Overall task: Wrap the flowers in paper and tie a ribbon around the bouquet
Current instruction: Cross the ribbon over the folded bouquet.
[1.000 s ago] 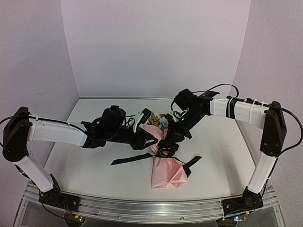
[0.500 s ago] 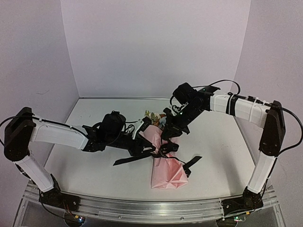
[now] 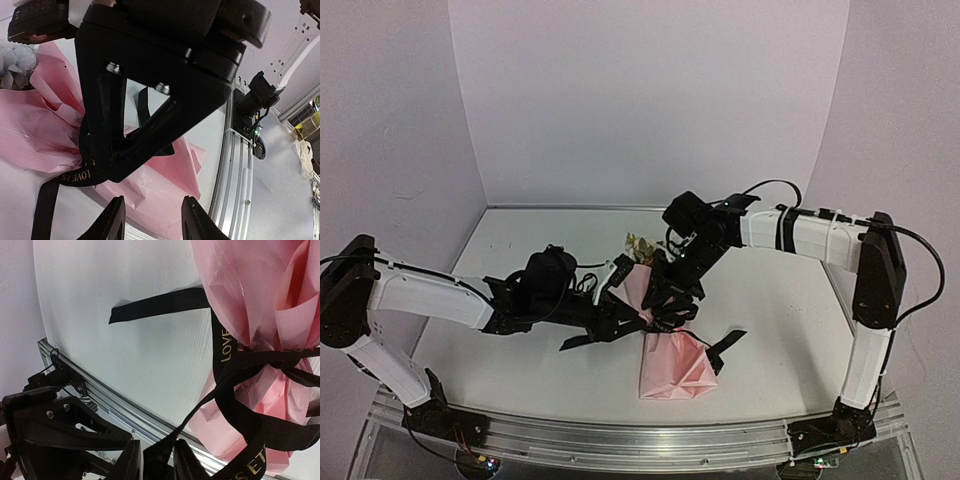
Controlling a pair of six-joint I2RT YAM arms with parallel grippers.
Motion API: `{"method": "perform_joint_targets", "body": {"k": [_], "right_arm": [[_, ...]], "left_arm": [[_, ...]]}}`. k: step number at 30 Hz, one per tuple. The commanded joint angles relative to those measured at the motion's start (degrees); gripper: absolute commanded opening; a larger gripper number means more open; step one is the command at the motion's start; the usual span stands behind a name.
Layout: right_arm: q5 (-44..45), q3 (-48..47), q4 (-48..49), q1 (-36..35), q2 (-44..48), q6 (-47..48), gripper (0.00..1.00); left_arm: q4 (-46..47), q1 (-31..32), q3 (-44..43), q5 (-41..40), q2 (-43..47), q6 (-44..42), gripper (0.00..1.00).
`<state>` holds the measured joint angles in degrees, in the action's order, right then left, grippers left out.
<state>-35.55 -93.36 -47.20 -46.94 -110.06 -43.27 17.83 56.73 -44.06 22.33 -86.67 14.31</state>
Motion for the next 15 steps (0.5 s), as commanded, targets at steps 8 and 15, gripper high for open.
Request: {"method": "perform_joint_targets", "body": {"k": [8,15], "right_arm": [[0.0,-3.1,3.0,-0.9,-1.2,-6.5,0.40],[-0.1,-5.7,0.9,-2.0,-2.0,-9.6,0.41]], "left_arm": [[5.2,1.2,1.7,-2.2,0.1,2.2,0.41],[7.7,3.4,3.3,-5.0,0.0,3.4,0.41]]}}
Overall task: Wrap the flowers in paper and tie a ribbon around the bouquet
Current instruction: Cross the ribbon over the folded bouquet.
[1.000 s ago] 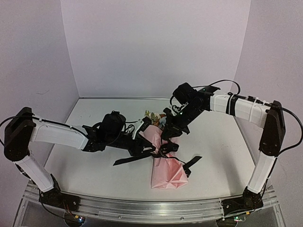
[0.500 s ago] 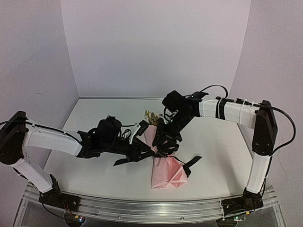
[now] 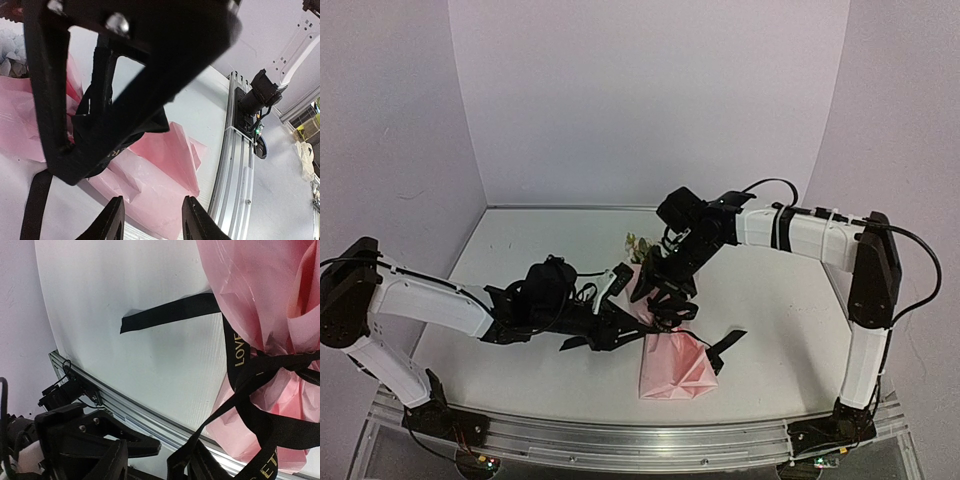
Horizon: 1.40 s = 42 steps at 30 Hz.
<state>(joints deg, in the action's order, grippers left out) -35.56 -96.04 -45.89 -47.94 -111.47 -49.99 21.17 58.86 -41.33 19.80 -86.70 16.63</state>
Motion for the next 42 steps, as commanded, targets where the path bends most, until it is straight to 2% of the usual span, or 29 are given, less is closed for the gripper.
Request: {"method": "perform_joint_targets", "body": {"k": [1,11,21,27,34,38,42], "right_arm": [[-0.1,-3.0,-0.5,-1.2,-0.9,-3.7,0.41],[-0.6,-0.4,4.2,-2.1,-1.2,-11.0,0.47],[-1.4,-1.2,-0.6,-2.1,-2.1,-12.2,0.50],[-1.8,-1.3,-1.0,-2.1,-3.0,-12.2,0.51],[-3.7,-2.1,-0.3,-2.1,-4.3,-13.8,0.53],[-4.3,-1.9,1.2,-2.0,-4.0,-15.3,0.53],[-3.4,-2.0,2.0,-1.6,-3.8,-17.3,0.53]], "left_arm": [[5.2,1.6,0.8,-3.0,-0.1,1.4,0.42],[9.4,3.7,2.3,-10.9,-0.7,1.8,0.44],[9.3,3.7,2.8,-16.5,1.0,0.6,0.45],[4.8,3.7,-0.4,-16.9,0.4,-3.6,0.45],[4.5,3.8,-1.2,-14.9,0.6,-8.0,0.45],[5.6,3.8,0.8,-16.6,2.4,-10.3,0.45],[8.0,3.8,5.8,-17.8,7.1,-8.4,0.44]]}}
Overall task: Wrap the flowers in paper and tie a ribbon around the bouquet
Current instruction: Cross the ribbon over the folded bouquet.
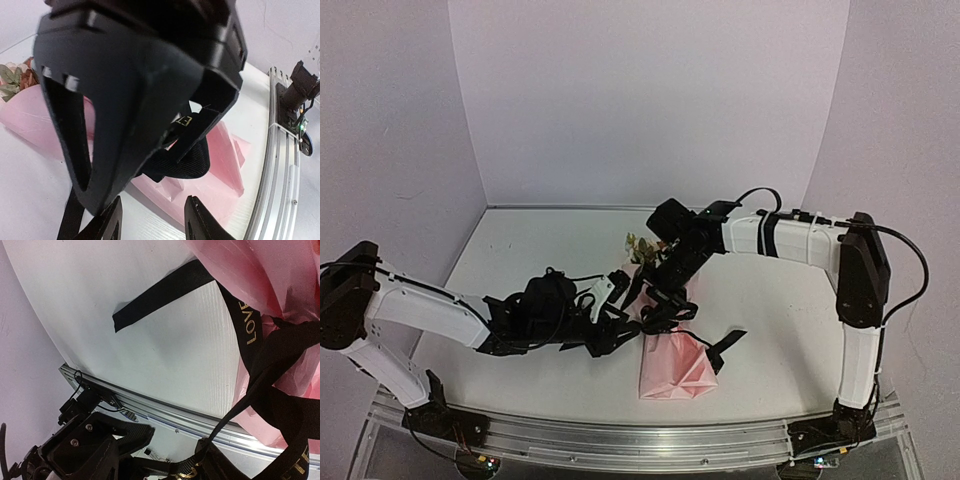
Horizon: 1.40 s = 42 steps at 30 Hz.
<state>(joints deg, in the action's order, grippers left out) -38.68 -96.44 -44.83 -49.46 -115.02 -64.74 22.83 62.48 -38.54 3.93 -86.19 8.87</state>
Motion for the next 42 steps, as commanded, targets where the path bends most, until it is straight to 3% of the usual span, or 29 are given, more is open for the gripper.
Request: {"method": "perform_joint_targets", "body": {"k": [1,7,11,27,33,42], "right_arm": [[0.1,-1.8,1.2,0.0,-0.3,-3.2,0.52],[1.5,-4.4,3.9,-0.2,-3.5,-9.5,0.49],[1.7,-4.3,2.1,0.1,-3.9,-7.9,0.51],[8.3,0.5,-9.8,1.2,6.0,10.0,0.60],[10.0,1.0,-11.4,1.5,9.2,14.4,0.60],[20.4,14.0,-12.1,1.9,21.3,37.4,0.62]], "left_arm": [[7.5,0.2,4.3,-2.3,7.9,0.3,0.44],[9.4,0.3,7.6,-2.7,12.3,4.2,0.45],[8.6,0.4,7.2,-2.6,12.0,4.2,0.45],[2.5,0.4,-3.6,-2.3,0.2,9.3,0.46],[-1.1,0.5,-4.3,-8.2,0.2,12.4,0.46],[-6.8,0.4,-7.5,-6.3,-0.1,17.4,0.51]]}}
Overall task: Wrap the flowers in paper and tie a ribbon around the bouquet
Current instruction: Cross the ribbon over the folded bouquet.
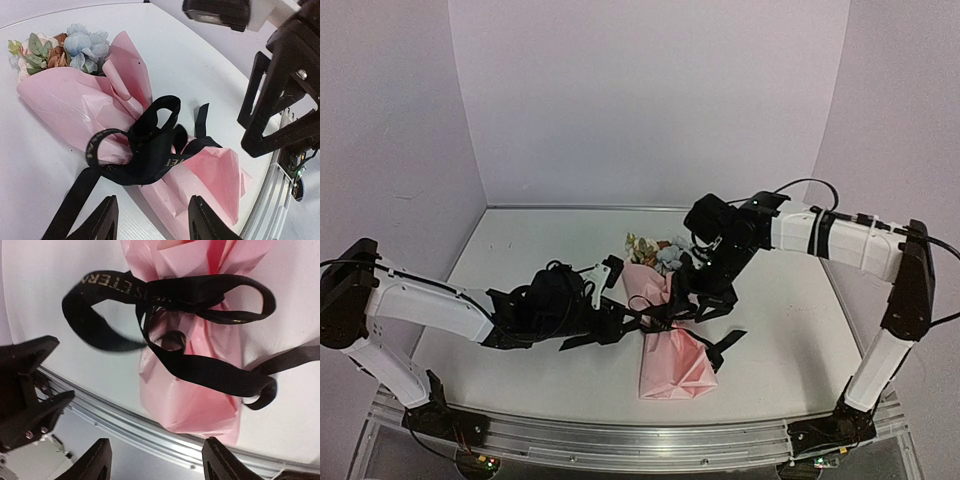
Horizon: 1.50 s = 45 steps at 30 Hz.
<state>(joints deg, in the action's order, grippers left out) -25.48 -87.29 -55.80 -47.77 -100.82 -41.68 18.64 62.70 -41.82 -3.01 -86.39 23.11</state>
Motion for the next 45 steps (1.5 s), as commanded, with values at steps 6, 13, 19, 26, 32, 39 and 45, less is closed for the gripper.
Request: {"method": "perform_joint_targets", "body": {"k": [6,13,19,26,32,39,45], "right_arm": [[11.0,17.6,8.8,0.3,15.7,26.9,0.62],[10.9,29.3,23.7,0.3,17.4,36.3,0.60],[9.6,26.5,26.9,0.2,12.7,35.7,0.52],[10.5,24.5,28.7,0.3,9.0,34.3,0.49],[10.6,24.4,28.6,0.3,7.3,33.0,0.39],[10.9,25.3,28.3,0.3,7.4,31.5,0.23],[12.4,25.4,28.1,0.3,8.0,29.8,0.10]], "left_arm": [[-8.4,-0.1,-7.2,-1.6,-0.5,5.7,0.51],[-13.1,-1.9,-10.2,-1.0,0.2,5.0,0.52],[-15.2,-5.0,-12.0,2.3,0.2,4.1,0.51],[-17.0,-6.7,-14.5,6.0,-0.4,2.4,0.51],[-19.2,-8.3,-18.5,8.6,-1.9,0.2,0.50],[-26.9,-10.2,-29.7,13.0,-8.5,-7.5,0.50],[-35.8,-11.3,-41.0,19.2,-18.4,-15.2,0.44]]}}
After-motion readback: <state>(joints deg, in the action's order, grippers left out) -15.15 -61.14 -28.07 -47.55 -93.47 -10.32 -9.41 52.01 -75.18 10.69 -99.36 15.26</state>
